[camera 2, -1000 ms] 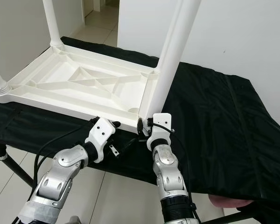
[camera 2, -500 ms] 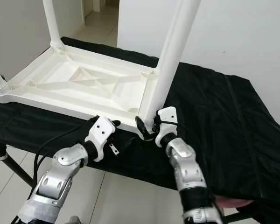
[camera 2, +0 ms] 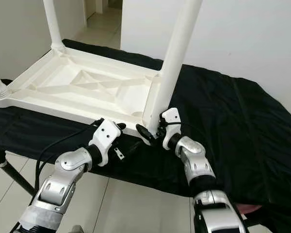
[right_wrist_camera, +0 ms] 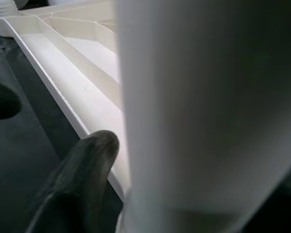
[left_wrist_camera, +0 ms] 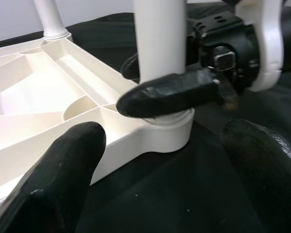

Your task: Building children table

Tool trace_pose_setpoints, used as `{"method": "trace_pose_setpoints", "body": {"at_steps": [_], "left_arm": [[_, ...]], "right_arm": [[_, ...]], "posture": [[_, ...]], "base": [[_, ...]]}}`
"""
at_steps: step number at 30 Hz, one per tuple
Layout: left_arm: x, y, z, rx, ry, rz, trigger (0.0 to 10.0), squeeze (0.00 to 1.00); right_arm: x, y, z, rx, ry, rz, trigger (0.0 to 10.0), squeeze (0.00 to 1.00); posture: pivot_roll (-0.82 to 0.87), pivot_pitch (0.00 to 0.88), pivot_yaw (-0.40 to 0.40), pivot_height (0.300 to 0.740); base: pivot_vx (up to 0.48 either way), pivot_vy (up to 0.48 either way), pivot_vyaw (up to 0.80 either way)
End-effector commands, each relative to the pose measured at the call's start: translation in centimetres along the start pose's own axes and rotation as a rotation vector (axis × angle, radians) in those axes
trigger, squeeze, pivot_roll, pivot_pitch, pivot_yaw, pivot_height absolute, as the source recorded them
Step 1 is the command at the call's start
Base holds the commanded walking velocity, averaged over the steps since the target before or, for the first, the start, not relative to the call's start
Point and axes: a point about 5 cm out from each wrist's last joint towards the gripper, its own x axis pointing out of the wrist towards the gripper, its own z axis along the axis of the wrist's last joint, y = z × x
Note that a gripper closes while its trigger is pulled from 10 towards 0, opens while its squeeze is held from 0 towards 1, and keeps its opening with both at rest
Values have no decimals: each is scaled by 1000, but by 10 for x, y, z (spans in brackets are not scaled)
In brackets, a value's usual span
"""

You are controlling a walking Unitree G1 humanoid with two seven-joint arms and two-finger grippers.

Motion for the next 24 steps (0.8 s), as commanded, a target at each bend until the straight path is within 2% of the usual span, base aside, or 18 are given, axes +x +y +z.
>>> {"method": "trace_pose_setpoints", "body": {"at_steps": [1,12,13,16,17,18,20,24], "left_arm": [[0,-1,-2,2,14,49,10000,0],[-3,-5,-6,-7,35,36,10000,0],[-3,-5,-6,-8,37,36,10000,0],[-3,-6,-7,-8,40,36,10000,0],[-3,-6,-7,-9,41,36,10000,0],[-3,-6,-7,-9,41,36,10000,0],[-2,-6,-8,-14,44,39,10000,0],[-2,-6,-8,-27,42,45,10000,0]], "right_arm": [[2,3,-10,1,58,29,0,0],[0,1,-14,8,64,60,0,0],[0,1,-15,6,65,59,2745,0],[-1,1,-16,5,65,52,2745,0],[-1,2,-18,9,61,42,10000,0],[-1,2,-18,9,61,42,10000,0],[-1,2,-22,0,61,-70,10000,0],[-1,2,-23,9,65,-152,10000,0]], "posture": [[51,0,-94,740],[67,0,-105,740],[67,0,-105,740],[60,0,-109,740],[60,0,-109,740],[60,0,-109,740],[48,0,-114,740],[45,0,-114,740]], "base": [[0,0,0],[0,0,0],[0,0,0],[0,0,0],[0,0,0],[0,0,0],[0,0,0],[0,0,0]]}}
